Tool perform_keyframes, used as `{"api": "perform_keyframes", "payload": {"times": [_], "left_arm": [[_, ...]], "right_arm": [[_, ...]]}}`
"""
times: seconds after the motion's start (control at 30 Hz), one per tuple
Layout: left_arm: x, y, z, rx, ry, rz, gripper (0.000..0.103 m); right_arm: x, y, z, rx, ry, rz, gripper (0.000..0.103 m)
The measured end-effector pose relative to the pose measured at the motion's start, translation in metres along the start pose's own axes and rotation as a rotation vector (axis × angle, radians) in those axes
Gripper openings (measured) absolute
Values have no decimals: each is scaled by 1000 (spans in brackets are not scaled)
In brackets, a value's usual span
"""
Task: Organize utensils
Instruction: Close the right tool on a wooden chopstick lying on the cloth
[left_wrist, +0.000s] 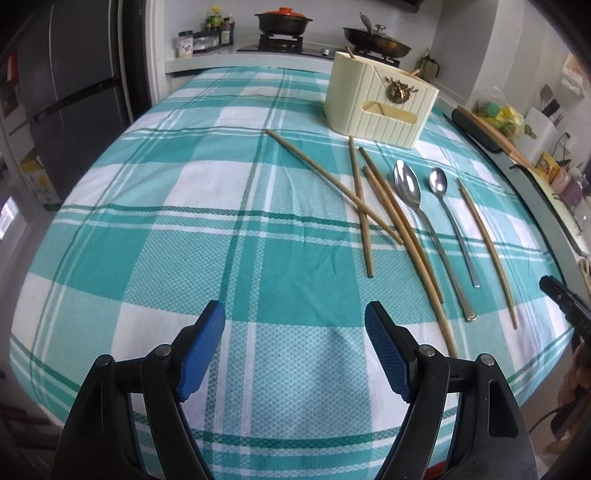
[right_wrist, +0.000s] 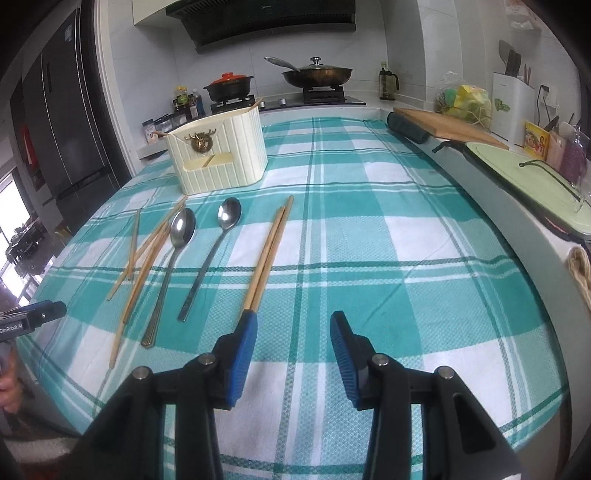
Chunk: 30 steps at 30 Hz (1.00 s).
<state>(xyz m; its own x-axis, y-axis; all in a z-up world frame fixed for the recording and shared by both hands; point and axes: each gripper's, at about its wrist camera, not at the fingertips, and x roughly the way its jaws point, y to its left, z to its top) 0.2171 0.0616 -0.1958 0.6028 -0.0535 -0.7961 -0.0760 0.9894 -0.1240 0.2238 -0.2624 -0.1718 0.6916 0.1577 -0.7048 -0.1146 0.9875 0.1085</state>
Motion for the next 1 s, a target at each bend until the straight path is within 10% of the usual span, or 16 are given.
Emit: {"api": "perform_keyframes", "payload": {"times": [0.57,1.0], "left_arm": [[65,-16,88,-123,-40,-6,81],[111,-29,99,-2,23,175,81]], "right_arm": [[11,7,-4,20,13,14,43],[60,17,24,-4,108,15,28]]}}
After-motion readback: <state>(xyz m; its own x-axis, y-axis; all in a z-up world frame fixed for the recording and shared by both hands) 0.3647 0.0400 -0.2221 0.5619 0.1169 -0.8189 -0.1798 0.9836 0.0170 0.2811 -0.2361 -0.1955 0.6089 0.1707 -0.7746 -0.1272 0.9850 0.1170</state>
